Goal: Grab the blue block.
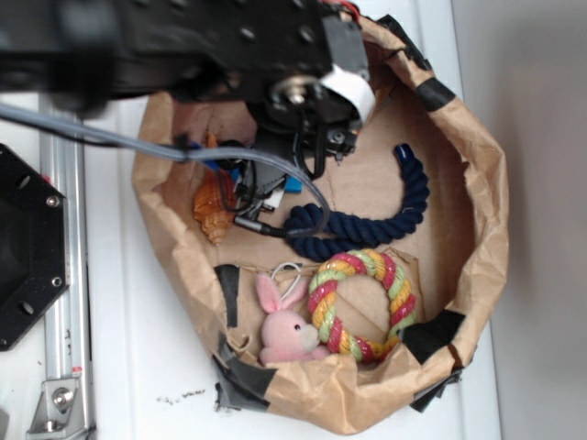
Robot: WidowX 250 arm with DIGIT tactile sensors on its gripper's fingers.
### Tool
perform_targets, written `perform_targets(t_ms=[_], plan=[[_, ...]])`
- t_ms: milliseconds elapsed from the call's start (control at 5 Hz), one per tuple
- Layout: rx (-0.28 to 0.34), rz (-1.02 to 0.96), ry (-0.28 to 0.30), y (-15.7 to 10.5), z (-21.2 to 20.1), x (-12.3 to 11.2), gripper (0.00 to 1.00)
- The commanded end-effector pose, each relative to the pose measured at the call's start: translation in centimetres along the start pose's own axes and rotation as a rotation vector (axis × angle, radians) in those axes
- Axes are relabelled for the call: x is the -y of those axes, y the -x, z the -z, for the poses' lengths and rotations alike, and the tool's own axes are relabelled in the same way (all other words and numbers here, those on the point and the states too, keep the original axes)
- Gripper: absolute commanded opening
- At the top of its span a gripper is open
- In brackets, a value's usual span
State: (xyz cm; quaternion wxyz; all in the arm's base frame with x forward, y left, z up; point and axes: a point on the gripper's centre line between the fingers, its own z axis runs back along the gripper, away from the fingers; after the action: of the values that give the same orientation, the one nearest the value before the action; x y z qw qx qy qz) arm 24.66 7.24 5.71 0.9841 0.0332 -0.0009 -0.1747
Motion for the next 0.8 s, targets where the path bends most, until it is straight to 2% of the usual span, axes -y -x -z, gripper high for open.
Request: perform_targets(t_ms=[0,200,400,600], plan=[[-0.081,-0.321,0.183,0.5,3.3,1.6,1.00],[-0.095,-0.332,0.168,0.2,3.7,3.5,1.00],[-0.104,-0.315,0.106,0.6,4.3,3.3,1.00],[-0.099,-0.348,0.071,1.1,4.5,2.3,0.00]])
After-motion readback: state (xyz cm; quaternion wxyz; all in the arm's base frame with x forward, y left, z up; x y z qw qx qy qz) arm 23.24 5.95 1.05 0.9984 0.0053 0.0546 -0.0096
